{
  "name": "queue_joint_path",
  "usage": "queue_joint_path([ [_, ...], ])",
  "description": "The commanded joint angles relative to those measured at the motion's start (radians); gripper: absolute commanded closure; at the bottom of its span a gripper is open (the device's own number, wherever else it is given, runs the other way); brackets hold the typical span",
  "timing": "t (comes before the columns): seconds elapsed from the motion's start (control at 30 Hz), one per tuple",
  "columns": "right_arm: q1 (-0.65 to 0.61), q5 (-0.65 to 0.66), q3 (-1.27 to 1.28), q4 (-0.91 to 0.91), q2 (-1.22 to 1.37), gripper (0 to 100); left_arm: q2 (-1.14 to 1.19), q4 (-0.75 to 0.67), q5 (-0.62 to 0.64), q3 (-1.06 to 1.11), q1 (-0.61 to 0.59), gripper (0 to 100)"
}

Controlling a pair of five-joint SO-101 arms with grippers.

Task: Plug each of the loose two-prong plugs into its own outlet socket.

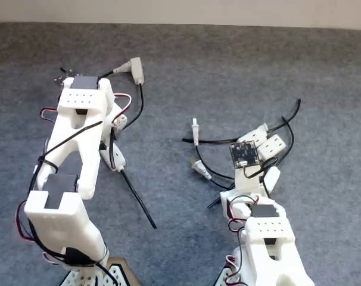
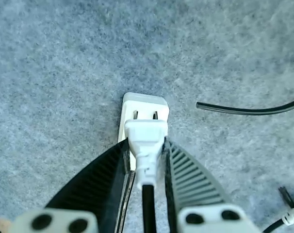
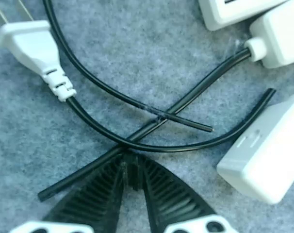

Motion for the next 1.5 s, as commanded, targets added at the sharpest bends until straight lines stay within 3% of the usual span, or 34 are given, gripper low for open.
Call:
queue_joint_path([
  [0.0, -0.019, -0.002, -0.004, -0.021, -0.010, 99.1, -0.002, -0.003, -0.002, 0.041, 0.025, 99],
  [0.67, -0.019, -0.002, -0.004, -0.021, -0.010, 99.1, -0.012, 0.064, -0.002, -0.010, 0.036, 99],
  [0.87, -0.019, -0.002, -0.004, -0.021, -0.010, 99.1, -0.007, 0.150, -0.011, -0.048, 0.036, 99],
  [1.0, -0.019, -0.002, -0.002, -0.021, -0.010, 99.1, 0.007, 0.144, -0.064, -0.010, 0.042, 99],
  [1.27, -0.019, -0.002, -0.002, -0.021, -0.010, 99.1, 0.179, 0.049, -0.068, 0.007, 0.042, 91],
  [1.47, -0.019, -0.002, -0.002, -0.021, -0.010, 99.1, 0.242, 0.100, -0.071, -0.107, 0.041, 90],
])
